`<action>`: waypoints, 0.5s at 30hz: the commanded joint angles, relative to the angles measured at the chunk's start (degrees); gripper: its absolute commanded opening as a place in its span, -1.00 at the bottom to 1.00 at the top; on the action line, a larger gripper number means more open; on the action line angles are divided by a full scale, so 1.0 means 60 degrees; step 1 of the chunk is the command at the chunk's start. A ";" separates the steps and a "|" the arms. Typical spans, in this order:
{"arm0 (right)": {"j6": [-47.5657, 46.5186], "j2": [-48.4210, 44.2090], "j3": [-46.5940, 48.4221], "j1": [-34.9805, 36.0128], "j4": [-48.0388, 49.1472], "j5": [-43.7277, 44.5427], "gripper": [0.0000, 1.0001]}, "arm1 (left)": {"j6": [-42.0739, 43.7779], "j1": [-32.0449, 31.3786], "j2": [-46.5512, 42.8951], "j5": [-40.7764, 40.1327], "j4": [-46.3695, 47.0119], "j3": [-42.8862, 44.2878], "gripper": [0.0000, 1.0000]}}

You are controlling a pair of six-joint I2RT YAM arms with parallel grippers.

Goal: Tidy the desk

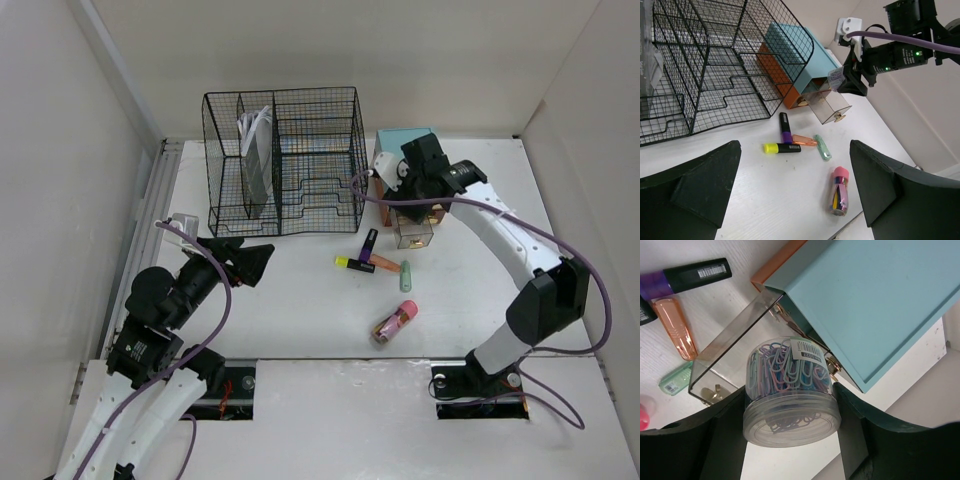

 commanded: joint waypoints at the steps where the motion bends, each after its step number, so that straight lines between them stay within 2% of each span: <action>1: -0.0205 0.0183 0.0570 -0.0148 -0.0193 0.0038 -0.56 | 0.0163 -0.0051 -0.0099 0.0127 0.0378 0.0384 0.76; 9: -0.0395 0.0564 0.0658 -0.0236 -0.0750 0.0126 -0.54 | 0.0250 -0.0051 -0.0100 0.0039 0.0378 0.0296 0.76; 13: -0.0483 0.0668 0.0658 -0.0236 -0.1115 0.0039 -0.47 | 0.0250 -0.0051 -0.0188 0.0039 0.0378 0.0296 0.76; 15: -0.0483 0.0756 0.0658 -0.0236 -0.1218 0.0038 -0.34 | 0.0250 -0.0051 -0.0188 0.0039 0.0378 0.0194 0.76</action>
